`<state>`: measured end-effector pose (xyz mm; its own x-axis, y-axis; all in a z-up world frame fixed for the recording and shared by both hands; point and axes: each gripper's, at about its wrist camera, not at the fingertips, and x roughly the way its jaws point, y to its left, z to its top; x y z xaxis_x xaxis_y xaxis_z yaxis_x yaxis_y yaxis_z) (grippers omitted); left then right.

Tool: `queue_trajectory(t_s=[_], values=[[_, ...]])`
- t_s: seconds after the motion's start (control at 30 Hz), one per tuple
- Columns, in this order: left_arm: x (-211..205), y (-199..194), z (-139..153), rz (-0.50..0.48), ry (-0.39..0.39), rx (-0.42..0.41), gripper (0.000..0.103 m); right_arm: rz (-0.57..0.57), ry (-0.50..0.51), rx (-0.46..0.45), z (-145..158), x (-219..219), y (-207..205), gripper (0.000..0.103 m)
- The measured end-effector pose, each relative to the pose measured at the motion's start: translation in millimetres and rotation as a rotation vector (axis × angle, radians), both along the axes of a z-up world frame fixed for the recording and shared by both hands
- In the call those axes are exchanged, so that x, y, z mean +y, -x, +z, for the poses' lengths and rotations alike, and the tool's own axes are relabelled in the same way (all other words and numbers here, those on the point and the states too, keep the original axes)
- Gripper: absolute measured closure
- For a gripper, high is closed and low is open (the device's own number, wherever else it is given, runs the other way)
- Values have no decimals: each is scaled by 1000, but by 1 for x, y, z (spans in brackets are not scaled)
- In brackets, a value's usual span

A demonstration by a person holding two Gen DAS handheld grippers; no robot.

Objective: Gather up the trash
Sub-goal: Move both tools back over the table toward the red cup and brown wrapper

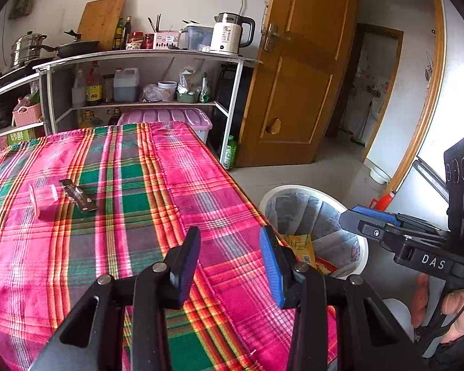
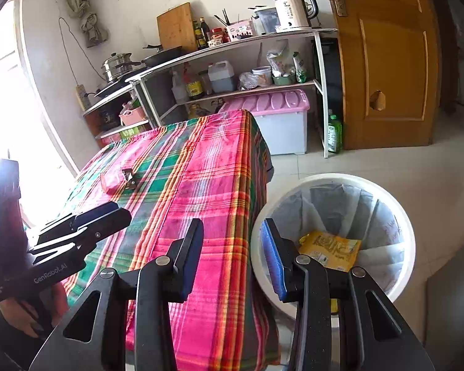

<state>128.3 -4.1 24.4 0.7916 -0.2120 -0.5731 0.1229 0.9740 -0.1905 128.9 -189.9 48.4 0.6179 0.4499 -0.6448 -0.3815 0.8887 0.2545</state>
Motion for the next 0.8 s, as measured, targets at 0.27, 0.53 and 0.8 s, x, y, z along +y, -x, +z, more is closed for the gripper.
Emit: queue_trajectory(t_s=[0.27, 0.53, 0.8], values=[[28, 16, 0, 69, -7, -17, 57, 83, 32, 24, -2, 33, 2, 63], [56, 30, 1, 112, -2, -36, 55, 151, 59, 36, -5, 68, 3, 63], [92, 35, -2, 162, 2, -33, 49, 227, 77, 27, -6, 110, -2, 63]])
